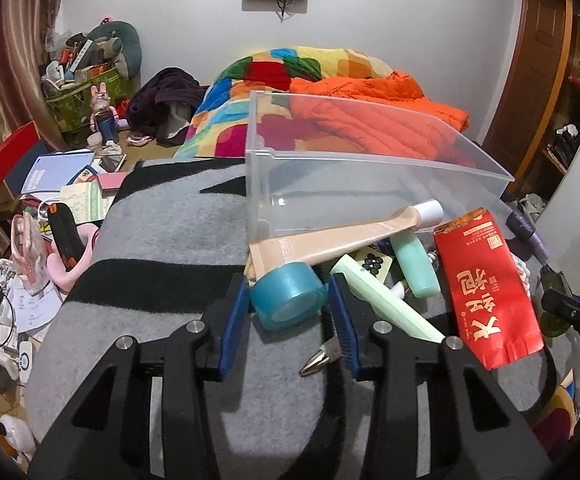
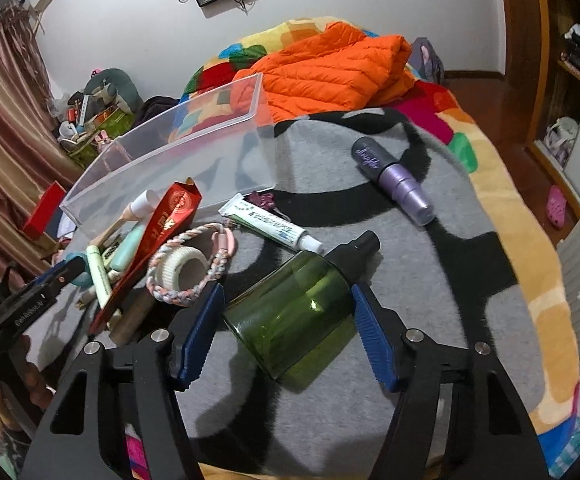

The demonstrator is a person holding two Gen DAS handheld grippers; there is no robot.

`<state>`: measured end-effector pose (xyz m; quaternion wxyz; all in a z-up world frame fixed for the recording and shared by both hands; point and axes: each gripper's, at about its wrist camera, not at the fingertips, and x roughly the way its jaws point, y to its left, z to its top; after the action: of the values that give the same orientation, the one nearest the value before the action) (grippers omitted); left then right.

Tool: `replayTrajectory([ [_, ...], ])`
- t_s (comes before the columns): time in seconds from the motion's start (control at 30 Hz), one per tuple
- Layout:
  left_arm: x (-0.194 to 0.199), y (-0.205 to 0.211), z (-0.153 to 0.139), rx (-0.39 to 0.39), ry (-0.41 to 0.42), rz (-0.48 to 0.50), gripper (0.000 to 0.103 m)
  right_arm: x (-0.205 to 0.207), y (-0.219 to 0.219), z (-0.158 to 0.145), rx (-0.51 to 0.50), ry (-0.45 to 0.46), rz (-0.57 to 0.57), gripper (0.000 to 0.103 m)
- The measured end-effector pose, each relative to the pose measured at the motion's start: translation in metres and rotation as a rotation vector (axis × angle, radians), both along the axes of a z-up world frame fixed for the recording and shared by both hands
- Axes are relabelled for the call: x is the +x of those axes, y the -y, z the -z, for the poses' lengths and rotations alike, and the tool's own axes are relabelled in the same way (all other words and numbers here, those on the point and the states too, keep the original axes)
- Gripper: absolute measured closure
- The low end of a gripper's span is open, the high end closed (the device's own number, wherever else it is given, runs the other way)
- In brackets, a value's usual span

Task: Organize objects
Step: 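Grasp the teal tape roll with the left tool while the right tool grasps the green bottle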

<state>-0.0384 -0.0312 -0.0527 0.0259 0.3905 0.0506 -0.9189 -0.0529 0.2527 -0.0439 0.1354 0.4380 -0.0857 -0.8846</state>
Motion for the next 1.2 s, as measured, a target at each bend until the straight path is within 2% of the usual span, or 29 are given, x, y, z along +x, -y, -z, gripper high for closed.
replayTrajectory([
  [0.17, 0.009, 0.005, -0.015, 0.01, -0.034, -0.01, 0.062, 0.005, -0.005, -0.01, 0.023, -0.043, 0.001, 0.041],
  [0.33, 0.012, 0.006, -0.039, 0.003, -0.086, 0.005, 0.062, -0.002, -0.004, -0.034, 0.015, -0.112, -0.013, 0.041],
  [0.57, -0.005, 0.003, -0.069, -0.011, -0.137, 0.043, 0.062, -0.024, 0.022, -0.076, 0.032, -0.244, -0.088, 0.041],
  [0.7, -0.025, 0.002, -0.08, -0.019, -0.147, 0.058, 0.062, -0.043, 0.048, -0.089, 0.061, -0.291, -0.14, 0.041],
  [0.93, -0.074, 0.0, -0.076, -0.012, -0.063, 0.1, 0.062, -0.082, 0.089, -0.089, 0.095, -0.259, -0.228, 0.041],
  [1.2, -0.119, -0.003, -0.052, -0.008, 0.067, 0.134, 0.062, -0.136, 0.115, -0.06, 0.139, -0.114, -0.265, 0.041],
])
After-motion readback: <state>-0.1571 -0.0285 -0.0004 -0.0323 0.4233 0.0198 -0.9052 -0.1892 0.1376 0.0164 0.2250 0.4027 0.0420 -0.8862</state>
